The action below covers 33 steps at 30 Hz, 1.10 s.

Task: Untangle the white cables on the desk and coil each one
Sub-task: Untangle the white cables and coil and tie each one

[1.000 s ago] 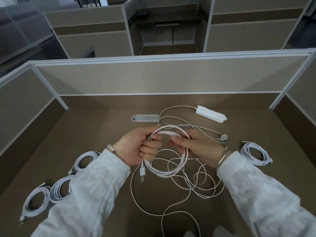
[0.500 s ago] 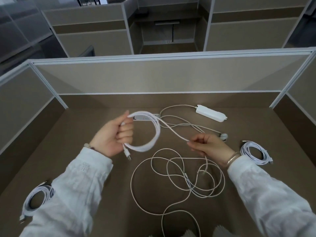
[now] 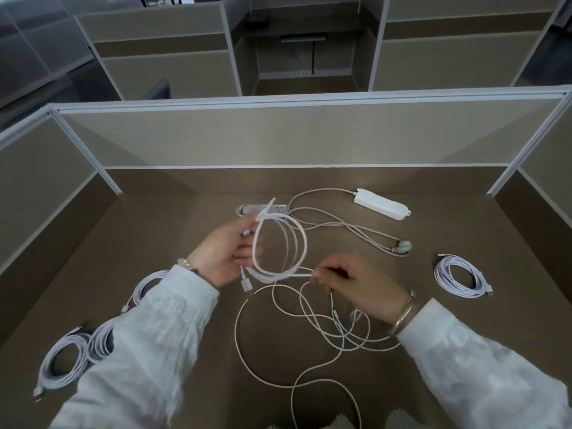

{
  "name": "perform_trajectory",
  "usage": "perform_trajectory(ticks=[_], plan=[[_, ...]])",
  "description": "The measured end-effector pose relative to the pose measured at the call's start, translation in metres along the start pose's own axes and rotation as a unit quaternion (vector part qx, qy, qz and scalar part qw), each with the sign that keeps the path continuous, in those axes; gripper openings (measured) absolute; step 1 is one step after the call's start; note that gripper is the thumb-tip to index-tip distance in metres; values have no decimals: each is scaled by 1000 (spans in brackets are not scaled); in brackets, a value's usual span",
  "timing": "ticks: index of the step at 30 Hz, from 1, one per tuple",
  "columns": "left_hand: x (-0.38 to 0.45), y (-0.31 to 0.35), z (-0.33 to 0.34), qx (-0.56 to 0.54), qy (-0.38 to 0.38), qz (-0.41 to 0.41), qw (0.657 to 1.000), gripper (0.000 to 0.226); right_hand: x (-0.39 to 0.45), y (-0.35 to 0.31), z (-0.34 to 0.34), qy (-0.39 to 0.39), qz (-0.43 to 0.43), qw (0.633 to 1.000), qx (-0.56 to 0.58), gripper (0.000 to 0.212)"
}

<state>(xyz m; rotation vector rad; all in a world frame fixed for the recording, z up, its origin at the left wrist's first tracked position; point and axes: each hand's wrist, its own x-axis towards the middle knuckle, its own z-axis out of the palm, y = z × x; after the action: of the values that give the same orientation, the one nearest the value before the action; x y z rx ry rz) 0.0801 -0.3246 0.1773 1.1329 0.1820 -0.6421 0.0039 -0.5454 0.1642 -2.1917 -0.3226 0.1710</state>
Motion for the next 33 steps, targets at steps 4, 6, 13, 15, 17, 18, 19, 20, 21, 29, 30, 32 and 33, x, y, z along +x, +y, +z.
perform_trajectory(ticks=[4,6,13,15,17,18,19,20,21,29,30,32,33], plan=[[-7,-14,21,122,-27,14,992,41,4,-23,-2,113,-59,990,-64,12],[-11,-17,28,160,-54,-4,986,41,6,-30,-3,148,-68,984,-69,6],[-15,-23,41,207,-108,-97,968,42,10,-34,1,181,-92,976,-83,28],[-16,-24,41,200,-98,-86,971,42,9,-30,3,175,-90,977,-76,27],[-16,-22,41,208,-78,-57,973,45,13,-22,3,148,-60,987,7,19],[-15,-22,41,222,-61,-40,972,46,15,-19,0,122,-23,985,120,12],[-14,-21,40,237,-38,-21,971,45,18,-18,-4,99,20,967,232,6],[-14,-20,40,252,-16,-2,968,44,20,-14,-8,82,62,948,302,16],[-13,-20,40,262,-2,15,965,43,21,-9,-11,65,82,944,312,32],[-13,-12,42,48,-138,-96,985,41,25,10,-21,40,-1,999,21,59],[-13,-12,39,19,-162,-113,980,41,27,11,-23,12,0,1000,17,53],[-10,-11,34,-15,-196,-136,971,38,28,11,-24,-54,8,998,2,37],[-9,-11,32,-20,-203,-144,968,36,29,11,-24,-72,19,997,1,37]])
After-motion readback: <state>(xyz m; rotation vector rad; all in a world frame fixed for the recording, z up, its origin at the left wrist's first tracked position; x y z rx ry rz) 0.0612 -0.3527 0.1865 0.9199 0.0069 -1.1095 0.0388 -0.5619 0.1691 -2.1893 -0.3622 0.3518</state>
